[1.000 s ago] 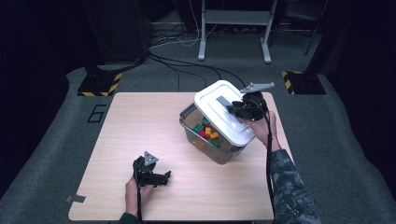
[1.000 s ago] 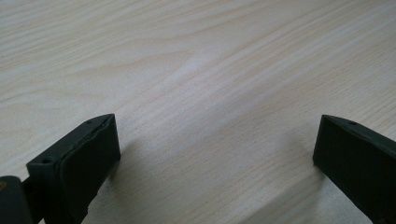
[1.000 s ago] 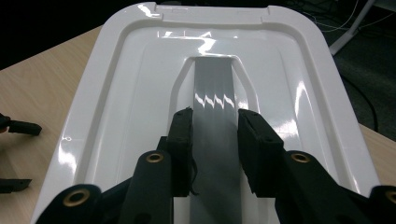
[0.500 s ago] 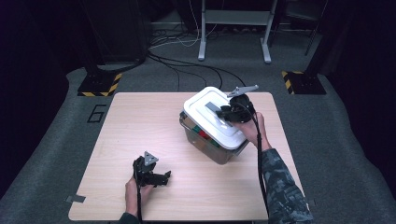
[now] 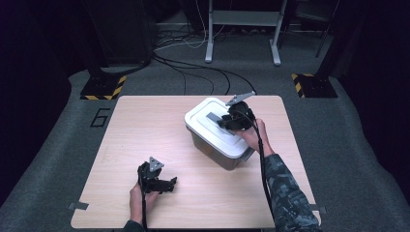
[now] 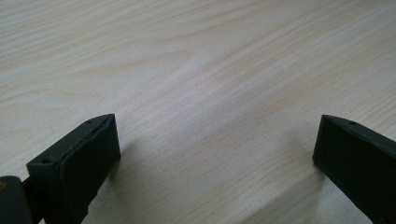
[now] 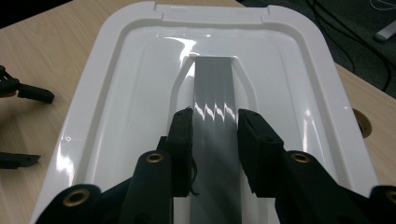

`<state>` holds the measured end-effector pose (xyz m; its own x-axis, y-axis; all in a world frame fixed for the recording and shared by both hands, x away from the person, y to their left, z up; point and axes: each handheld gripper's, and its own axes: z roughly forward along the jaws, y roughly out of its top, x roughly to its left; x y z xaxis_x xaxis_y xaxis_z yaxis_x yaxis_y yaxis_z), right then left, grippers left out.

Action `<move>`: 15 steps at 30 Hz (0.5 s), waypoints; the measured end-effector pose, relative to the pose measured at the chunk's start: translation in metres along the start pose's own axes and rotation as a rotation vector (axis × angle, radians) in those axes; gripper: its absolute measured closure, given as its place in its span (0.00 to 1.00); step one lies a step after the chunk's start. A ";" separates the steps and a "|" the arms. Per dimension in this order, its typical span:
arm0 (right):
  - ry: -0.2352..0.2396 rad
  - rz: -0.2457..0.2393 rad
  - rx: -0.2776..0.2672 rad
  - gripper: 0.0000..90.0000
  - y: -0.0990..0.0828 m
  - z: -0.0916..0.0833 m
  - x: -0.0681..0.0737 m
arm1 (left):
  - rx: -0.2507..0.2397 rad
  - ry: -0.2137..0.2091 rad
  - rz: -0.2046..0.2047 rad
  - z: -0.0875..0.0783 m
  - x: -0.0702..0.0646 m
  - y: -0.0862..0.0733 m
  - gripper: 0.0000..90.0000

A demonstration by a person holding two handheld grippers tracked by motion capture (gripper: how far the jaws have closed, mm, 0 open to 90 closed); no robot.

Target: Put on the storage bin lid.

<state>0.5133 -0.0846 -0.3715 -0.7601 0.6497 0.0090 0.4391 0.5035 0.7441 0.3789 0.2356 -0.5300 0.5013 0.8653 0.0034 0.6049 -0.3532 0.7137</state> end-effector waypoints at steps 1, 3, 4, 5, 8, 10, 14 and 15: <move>-0.001 -0.011 0.006 0.74 0.000 0.002 0.000 | 0.000 0.000 0.000 0.000 0.000 0.000 0.00; -0.006 -0.016 0.022 0.74 -0.001 0.005 0.002 | 0.000 0.000 0.000 0.000 0.000 0.000 0.00; -0.005 -0.021 0.027 0.74 -0.002 0.006 0.001 | 0.000 0.000 0.000 0.000 0.000 0.000 0.00; -0.008 -0.022 0.028 0.74 -0.003 0.008 0.001 | 0.000 0.000 0.000 0.000 0.000 0.000 0.00; -0.013 -0.018 0.038 0.74 -0.005 0.010 0.001 | 0.000 0.000 0.000 0.000 0.000 0.000 0.00; -0.017 -0.014 0.037 0.74 -0.006 0.010 0.000 | 0.000 0.000 0.000 0.000 0.000 0.000 0.00; -0.016 -0.018 0.034 0.74 -0.007 0.011 0.000 | 0.000 0.000 0.000 0.000 0.000 0.000 0.00; -0.018 -0.019 0.033 0.74 -0.007 0.011 0.000 | 0.000 0.000 0.000 0.000 0.000 0.000 0.00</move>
<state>0.5155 -0.0816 -0.3843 -0.7601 0.6496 -0.0170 0.4403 0.5341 0.7217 0.3790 0.2356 -0.5300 0.5013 0.8653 0.0037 0.6046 -0.3534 0.7138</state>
